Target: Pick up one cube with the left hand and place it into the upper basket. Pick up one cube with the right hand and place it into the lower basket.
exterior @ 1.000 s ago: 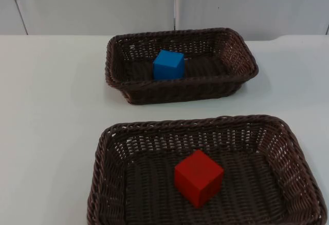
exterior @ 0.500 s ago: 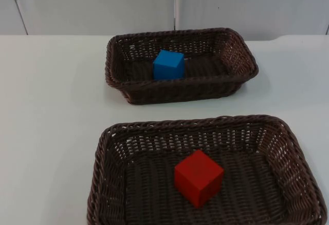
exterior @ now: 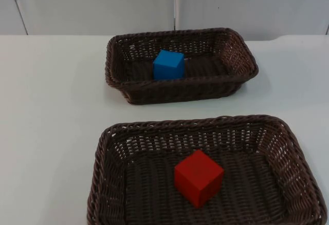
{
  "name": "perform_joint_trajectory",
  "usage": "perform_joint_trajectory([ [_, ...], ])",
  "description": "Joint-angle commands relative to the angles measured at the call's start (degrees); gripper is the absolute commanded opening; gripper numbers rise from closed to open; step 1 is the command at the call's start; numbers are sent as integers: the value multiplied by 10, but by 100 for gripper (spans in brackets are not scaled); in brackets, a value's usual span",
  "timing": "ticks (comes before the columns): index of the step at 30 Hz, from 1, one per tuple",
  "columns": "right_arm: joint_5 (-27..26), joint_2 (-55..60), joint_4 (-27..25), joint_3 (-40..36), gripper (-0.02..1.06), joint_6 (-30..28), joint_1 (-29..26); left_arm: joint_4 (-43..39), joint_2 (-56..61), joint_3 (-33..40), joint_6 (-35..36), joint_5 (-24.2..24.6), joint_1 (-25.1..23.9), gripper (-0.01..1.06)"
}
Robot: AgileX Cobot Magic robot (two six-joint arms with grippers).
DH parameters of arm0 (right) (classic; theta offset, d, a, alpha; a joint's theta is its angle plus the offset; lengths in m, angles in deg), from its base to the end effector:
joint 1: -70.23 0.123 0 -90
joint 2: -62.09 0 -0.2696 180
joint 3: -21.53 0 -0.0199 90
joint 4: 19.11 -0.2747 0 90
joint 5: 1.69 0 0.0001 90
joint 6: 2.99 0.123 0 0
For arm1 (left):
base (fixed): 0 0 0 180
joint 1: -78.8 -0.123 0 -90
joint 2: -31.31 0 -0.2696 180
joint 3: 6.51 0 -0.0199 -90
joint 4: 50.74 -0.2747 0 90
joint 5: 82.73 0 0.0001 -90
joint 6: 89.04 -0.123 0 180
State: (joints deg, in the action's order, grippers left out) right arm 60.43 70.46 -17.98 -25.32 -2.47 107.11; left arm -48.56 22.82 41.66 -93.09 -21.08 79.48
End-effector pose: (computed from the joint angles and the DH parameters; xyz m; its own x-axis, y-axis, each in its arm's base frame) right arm 0.0467 0.0323 0.2787 -0.3672 -0.2757 -0.8883 -0.5877 0.8090 -0.0081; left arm 0.0601 -0.0048 0.2721 -0.4711 0.0582 -0.8802 0.0662 0.9973 0.0305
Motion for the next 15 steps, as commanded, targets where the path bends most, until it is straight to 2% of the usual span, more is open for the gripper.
perform_joint_trajectory([
  [1, -3, -1, -1, -4, 105, 1, -26, -2, 3, 3, 2, -1, -1, 105],
  [9, -3, -1, -1, -4, 105, 1, -127, -2, 3, 3, 2, -1, -1, 105],
  [15, -3, -1, -1, -4, 105, 1, -172, -2, 3, 3, 2, -1, -1, 105],
])
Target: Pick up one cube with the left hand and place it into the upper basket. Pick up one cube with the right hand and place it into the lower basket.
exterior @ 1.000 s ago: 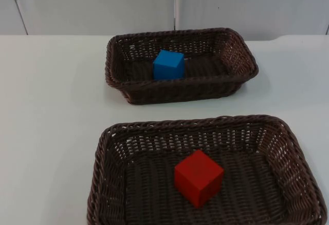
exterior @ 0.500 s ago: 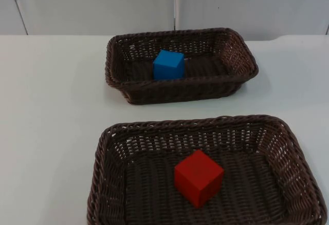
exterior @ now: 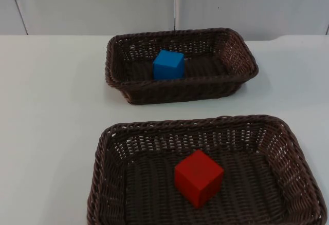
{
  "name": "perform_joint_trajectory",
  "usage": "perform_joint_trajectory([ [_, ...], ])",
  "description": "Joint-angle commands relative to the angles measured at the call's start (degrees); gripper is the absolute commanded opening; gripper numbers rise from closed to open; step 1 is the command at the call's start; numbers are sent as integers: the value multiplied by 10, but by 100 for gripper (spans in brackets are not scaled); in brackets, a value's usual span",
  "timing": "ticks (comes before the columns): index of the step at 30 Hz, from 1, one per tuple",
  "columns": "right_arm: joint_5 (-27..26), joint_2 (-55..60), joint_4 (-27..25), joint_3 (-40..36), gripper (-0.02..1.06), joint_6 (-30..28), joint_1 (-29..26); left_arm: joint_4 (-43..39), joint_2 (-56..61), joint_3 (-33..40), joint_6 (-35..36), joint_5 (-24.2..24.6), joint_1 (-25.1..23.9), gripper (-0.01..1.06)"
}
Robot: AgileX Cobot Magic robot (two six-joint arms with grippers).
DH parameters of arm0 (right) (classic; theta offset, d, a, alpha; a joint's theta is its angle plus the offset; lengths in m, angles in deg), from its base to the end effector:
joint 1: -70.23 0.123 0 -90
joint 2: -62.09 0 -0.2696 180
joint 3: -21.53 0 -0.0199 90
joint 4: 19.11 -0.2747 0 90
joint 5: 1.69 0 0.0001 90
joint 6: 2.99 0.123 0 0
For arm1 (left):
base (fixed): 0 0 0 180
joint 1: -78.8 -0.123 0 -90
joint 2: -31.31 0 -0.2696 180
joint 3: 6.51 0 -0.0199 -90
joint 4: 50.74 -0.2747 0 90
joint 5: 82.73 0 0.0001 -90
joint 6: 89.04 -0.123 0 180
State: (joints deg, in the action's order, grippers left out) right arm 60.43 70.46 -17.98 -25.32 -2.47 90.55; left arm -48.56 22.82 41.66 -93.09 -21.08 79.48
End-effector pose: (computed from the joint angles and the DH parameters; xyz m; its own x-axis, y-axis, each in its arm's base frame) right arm 0.0540 0.0177 0.2787 -0.4306 -0.1596 -0.8883 -0.3328 0.9430 -0.0081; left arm 0.0601 -0.0048 0.2721 -0.4711 0.0582 -0.8802 0.0662 0.9973 0.0305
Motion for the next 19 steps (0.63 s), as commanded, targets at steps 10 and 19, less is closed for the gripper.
perform_joint_trajectory([
  [10, -3, -1, -1, -4, 105, 1, -82, -2, 3, 3, 2, -1, -1, 105],
  [19, -3, -1, -3, -4, 105, 1, -145, -2, 3, 3, 2, -1, -1, 105],
])
